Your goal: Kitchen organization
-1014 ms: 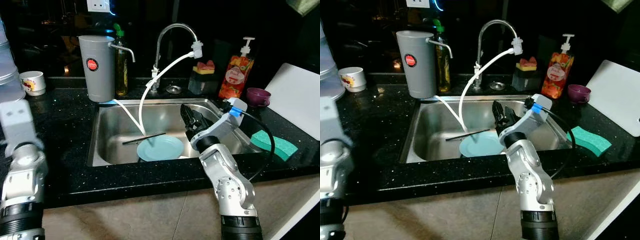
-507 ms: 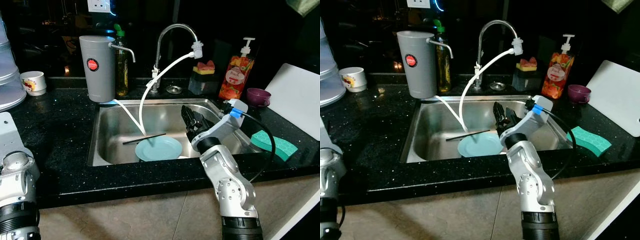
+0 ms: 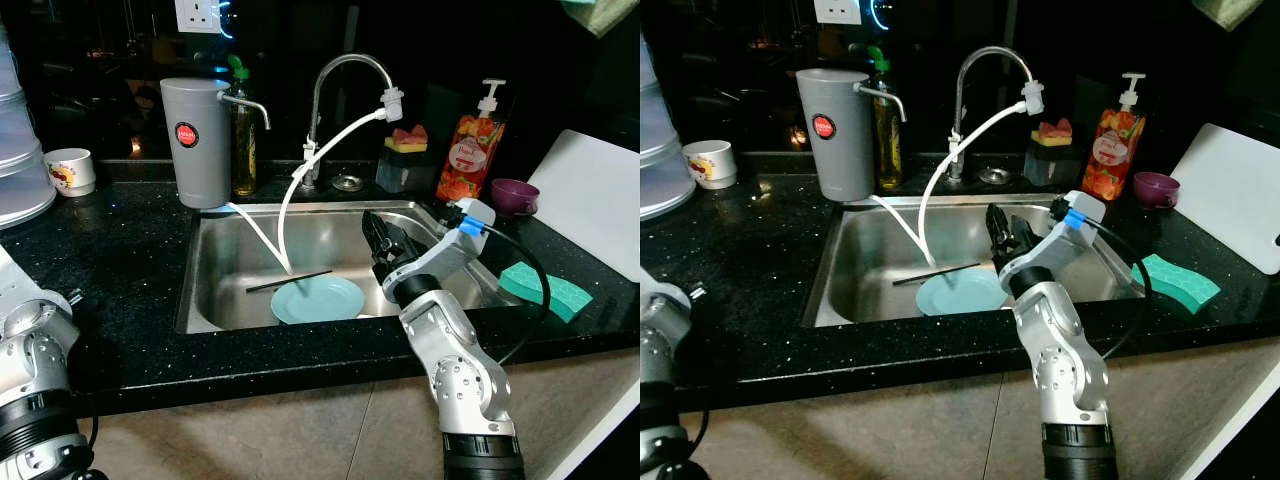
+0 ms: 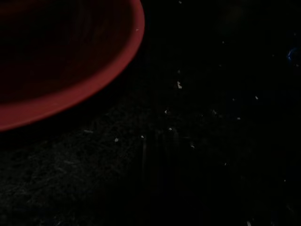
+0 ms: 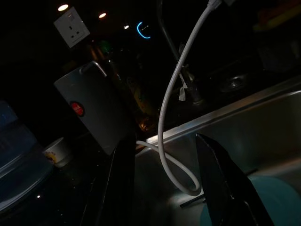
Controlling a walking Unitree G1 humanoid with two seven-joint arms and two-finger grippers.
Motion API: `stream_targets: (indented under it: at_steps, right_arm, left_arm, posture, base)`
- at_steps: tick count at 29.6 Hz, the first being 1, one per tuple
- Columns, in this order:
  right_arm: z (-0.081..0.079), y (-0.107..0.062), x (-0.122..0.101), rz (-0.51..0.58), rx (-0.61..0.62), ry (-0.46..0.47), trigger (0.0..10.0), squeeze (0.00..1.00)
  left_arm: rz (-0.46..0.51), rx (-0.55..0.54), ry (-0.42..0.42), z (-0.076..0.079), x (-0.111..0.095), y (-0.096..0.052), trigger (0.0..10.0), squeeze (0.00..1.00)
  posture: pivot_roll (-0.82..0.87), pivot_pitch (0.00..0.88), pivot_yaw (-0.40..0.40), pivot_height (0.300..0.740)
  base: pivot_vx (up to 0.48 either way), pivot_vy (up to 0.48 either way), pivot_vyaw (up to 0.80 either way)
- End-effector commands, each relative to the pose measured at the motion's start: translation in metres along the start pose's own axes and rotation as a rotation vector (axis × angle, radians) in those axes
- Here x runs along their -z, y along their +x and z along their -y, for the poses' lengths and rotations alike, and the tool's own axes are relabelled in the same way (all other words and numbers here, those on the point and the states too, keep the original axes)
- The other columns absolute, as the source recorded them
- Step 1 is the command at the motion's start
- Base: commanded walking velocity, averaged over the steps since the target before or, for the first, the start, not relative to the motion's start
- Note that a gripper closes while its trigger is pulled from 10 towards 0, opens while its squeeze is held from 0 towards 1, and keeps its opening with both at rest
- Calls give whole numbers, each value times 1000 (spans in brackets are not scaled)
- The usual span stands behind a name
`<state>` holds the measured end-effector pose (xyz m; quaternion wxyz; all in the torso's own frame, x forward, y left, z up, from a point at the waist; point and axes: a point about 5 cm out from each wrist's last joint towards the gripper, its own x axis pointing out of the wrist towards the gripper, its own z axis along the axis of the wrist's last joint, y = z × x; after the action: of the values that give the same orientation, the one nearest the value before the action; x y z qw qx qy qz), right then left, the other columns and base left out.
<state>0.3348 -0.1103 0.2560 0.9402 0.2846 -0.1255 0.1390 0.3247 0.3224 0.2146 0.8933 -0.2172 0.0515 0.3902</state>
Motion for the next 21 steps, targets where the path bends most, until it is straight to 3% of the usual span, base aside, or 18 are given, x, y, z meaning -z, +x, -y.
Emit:
stream_targets:
  at_steps: [1, 8, 9, 10, 11, 12, 16, 19, 21]
  right_arm:
    - [1, 0, 0, 1, -1, -4, 10000, 0]
    - [1, 0, -1, 3, 1, -4, 10000, 0]
    - [1, 0, -1, 3, 0, -3, 10000, 0]
    - [1, 0, -1, 3, 0, -3, 10000, 0]
    - [1, 1, -1, 3, 0, -3, 10000, 0]
    - [1, 1, -1, 3, 0, -3, 10000, 0]
    - [1, 1, -1, 3, 0, -3, 10000, 0]
    - [1, 1, -2, 3, 0, -4, 10000, 0]
    - [1, 1, -2, 4, 0, -4, 10000, 0]
  left_arm:
    - [-155, -27, 40, -6, 34, 3, 0, 0]
    - [-179, -13, 44, -1, 40, 0, 0, 0]
    - [-198, 24, 49, 6, 44, -1, 3490, 0]
    - [-198, 24, 49, 6, 44, -1, 3490, 0]
    - [-214, 58, 53, 10, 46, -3, 7137, 0]
    - [-232, 102, 56, 16, 49, -5, 10000, 0]
    - [-261, 188, 70, 28, 54, -10, 10000, 0]
    - [-314, 357, 110, 49, 63, -22, 10000, 0]
    - [-319, 397, 143, 54, 65, -26, 10000, 0]
  posture:
    - [42, 57, -76, 740]
    - [40, 53, -77, 740]
    - [40, 53, -77, 740]
    - [40, 53, -77, 740]
    - [40, 53, -77, 740]
    - [40, 53, -77, 740]
    - [40, 53, -77, 740]
    - [39, 53, -78, 740]
    - [39, 53, -78, 740]
  base:
    - [0, 0, 0]
    - [0, 0, 0]
    - [0, 0, 0]
    - [0, 0, 0]
    - [0, 0, 0]
    - [0, 0, 0]
    - [0, 0, 0]
    - [0, 0, 0]
    - [0, 0, 0]
